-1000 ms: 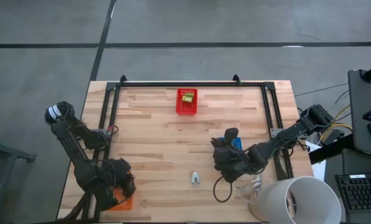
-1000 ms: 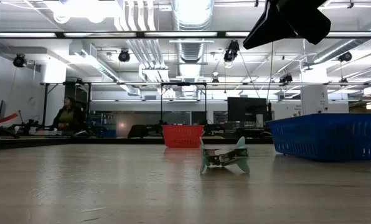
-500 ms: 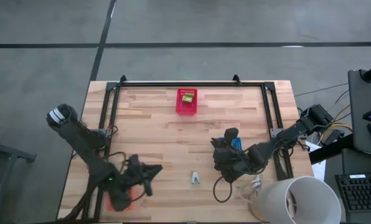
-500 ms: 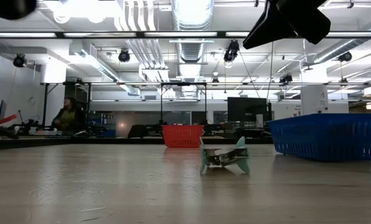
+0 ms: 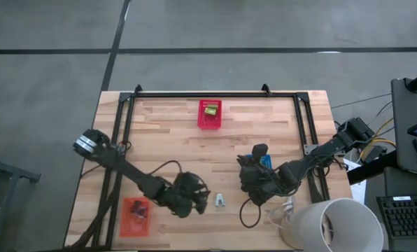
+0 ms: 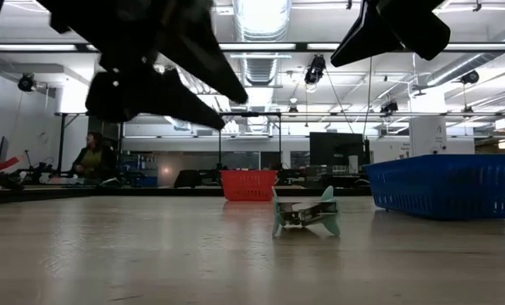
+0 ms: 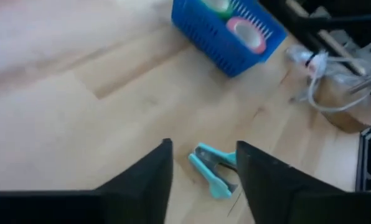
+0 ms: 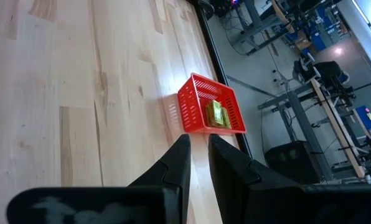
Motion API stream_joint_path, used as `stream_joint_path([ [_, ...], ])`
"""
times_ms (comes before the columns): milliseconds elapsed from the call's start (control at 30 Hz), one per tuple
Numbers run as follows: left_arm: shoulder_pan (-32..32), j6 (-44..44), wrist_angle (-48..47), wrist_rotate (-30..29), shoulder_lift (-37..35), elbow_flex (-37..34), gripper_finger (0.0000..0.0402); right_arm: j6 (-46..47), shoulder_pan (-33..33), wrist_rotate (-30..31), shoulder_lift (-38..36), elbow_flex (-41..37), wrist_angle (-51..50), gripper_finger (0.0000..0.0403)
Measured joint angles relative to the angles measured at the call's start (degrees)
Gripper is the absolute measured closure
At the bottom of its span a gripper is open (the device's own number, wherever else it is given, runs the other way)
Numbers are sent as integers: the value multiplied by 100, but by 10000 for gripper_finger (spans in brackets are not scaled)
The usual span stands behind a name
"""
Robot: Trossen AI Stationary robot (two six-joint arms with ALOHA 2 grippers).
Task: Pick and place Stapler, Stapler remover, tape
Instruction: Put the blue staple remover into the orange bin
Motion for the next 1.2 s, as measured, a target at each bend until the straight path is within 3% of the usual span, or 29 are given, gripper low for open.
stream_joint_path([
  [133,183,-123,6,491,411,265,195,8,0,-1,0,-2,-8,351],
  [300,188,-164,6,604,902,690,188,22,0,-2,0,-27,-9,351],
  [667,189,-252,-10,923,1604,1092,188,22,4,-2,0,-35,-4,351],
  [967,174,-390,-71,1090,1610,1089,193,20,4,-2,0,-35,-3,351],
  [1200,174,-381,-62,1090,1609,1066,225,21,4,-2,0,-37,-3,351],
])
